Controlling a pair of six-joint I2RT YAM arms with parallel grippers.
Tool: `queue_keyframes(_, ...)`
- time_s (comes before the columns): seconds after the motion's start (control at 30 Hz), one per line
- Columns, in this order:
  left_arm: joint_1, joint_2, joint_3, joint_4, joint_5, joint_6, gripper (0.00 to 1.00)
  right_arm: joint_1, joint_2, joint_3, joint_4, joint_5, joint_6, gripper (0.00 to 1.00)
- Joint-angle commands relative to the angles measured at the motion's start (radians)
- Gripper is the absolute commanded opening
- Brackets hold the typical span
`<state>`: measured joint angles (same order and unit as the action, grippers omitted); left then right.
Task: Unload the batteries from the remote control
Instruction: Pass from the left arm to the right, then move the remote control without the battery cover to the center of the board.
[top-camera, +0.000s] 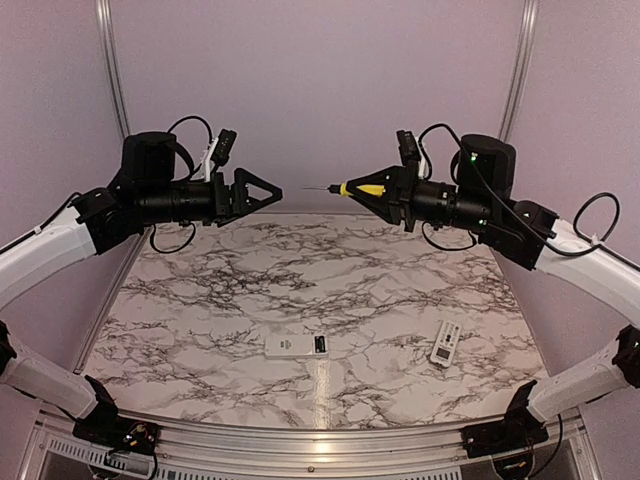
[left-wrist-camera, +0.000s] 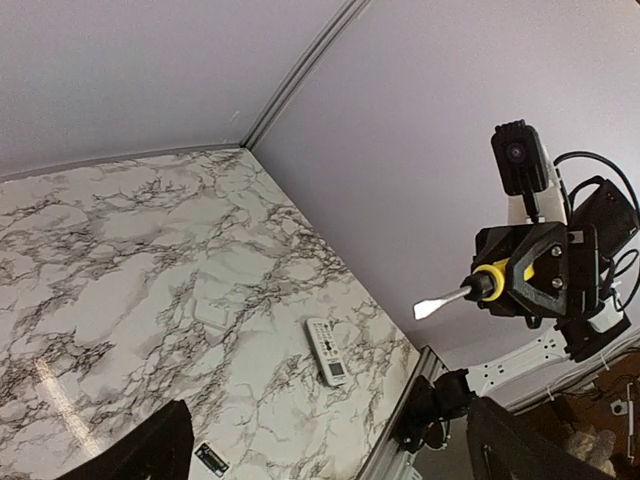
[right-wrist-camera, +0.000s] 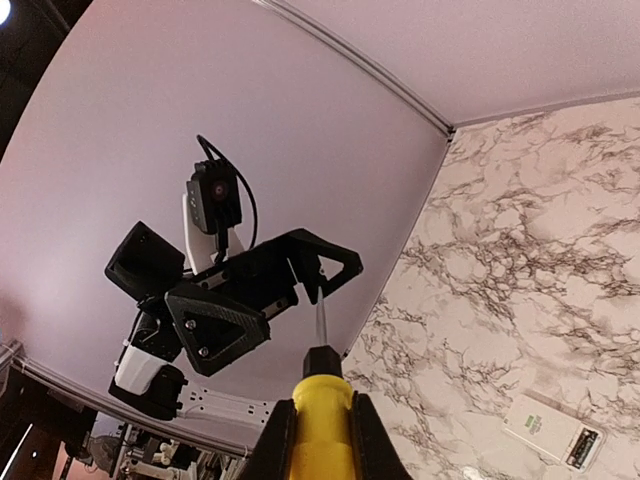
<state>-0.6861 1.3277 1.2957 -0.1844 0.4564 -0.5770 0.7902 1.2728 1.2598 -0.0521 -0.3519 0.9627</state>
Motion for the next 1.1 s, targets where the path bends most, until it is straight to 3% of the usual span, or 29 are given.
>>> queue_keyframes(0.0, 0.014, -0.073, -0.058, -0.244, -0.235, 0.226, 0.99, -0.021, -0.030, 0.027, -0.163, 0.037, -0.114, 0.00)
queue_keyframes(0.13, 0.016, -0.134, -0.136, -0.260, -0.398, 0.300, 0.99, -0.034, -0.042, 0.033, -0.222, 0.042, -0.160, 0.00)
queue_keyframes(0.3, 0.026, -0.143, -0.218, -0.264, -0.408, 0.449, 0.99, -0.037, -0.051, 0.039, -0.318, 0.064, -0.230, 0.00)
queue_keyframes(0.43, 0.026, -0.130, -0.300, -0.257, -0.333, 0.557, 0.99, -0.039, -0.055, 0.043, -0.371, 0.060, -0.271, 0.00)
queue_keyframes(0.67, 0.026, -0.204, -0.483, -0.056, -0.259, 0.773, 0.99, -0.039, -0.078, 0.019, -0.448, 0.072, -0.329, 0.00)
queue_keyframes(0.87, 0.026, -0.127, -0.498, -0.083, -0.156, 0.943, 0.99, -0.039, -0.078, 0.016, -0.509, 0.071, -0.367, 0.00)
queue_keyframes(1.07, 0.025, -0.064, -0.513, -0.051, -0.131, 0.987, 0.99, -0.039, -0.085, -0.005, -0.546, 0.078, -0.385, 0.00)
